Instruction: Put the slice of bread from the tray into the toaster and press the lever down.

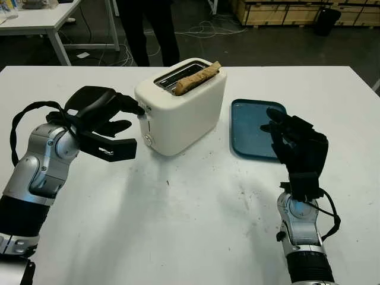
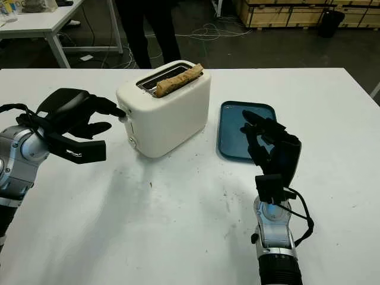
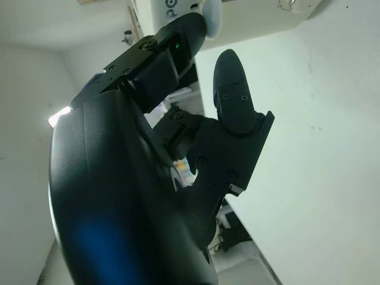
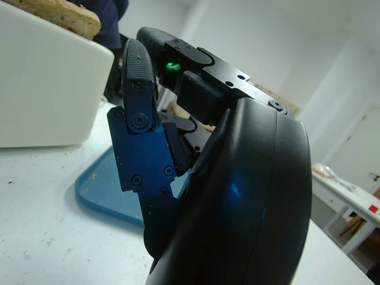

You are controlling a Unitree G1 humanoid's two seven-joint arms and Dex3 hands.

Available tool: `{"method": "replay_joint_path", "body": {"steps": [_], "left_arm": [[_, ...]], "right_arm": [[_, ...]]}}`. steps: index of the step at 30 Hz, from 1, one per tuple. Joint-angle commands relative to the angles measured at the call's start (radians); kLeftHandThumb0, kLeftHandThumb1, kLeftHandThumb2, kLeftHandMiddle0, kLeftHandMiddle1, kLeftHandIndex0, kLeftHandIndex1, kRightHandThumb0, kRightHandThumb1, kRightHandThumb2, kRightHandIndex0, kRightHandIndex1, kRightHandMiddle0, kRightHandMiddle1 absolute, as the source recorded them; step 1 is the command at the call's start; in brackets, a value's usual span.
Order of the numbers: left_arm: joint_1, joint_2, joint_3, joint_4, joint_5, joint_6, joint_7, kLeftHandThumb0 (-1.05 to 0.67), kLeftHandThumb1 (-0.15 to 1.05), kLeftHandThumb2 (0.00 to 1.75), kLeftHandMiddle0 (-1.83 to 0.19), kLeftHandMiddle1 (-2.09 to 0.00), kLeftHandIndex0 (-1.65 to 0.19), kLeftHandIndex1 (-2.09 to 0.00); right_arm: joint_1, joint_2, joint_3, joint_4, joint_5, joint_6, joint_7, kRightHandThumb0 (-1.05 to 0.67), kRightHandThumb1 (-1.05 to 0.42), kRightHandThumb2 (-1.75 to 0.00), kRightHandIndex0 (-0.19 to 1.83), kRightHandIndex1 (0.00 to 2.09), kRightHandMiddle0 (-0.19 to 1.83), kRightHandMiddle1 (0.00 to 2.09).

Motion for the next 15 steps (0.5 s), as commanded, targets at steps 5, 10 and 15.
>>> {"method": "replay_joint_path", "body": {"steps": [5, 10, 15], "left_arm": [[-0.049, 0.026, -0.031, 0.022, 0.010, -0.020, -0.037, -0.26, 0.73, 0.68, -0.95, -1.67, -0.90, 0.00], [-0.086, 0.041, -0.060, 0.034, 0.011, -0.031, -0.085, -0.25, 0.75, 0.60, -0.98, -1.59, -0.91, -0.01], [-0.049, -0.005, -0.095, 0.023, 0.008, 0.016, -0.125, -0.23, 0.81, 0.45, -0.96, -1.67, -0.92, 0.00]], "right_arm": [[-0.001, -0.004, -0.006, -0.028, 0.016, -0.004, 0.008, -0.49, -0.92, -0.23, 0.85, 0.94, 1.16, 0.00], [0.000, -0.013, -0.010, -0.033, 0.008, -0.015, 0.010, -0.48, -0.92, -0.24, 0.85, 0.97, 1.15, 0.00], [0.024, -0.013, -0.019, -0.075, 0.052, -0.012, 0.043, -0.46, -0.92, -0.22, 0.85, 1.01, 1.16, 0.01]]}}
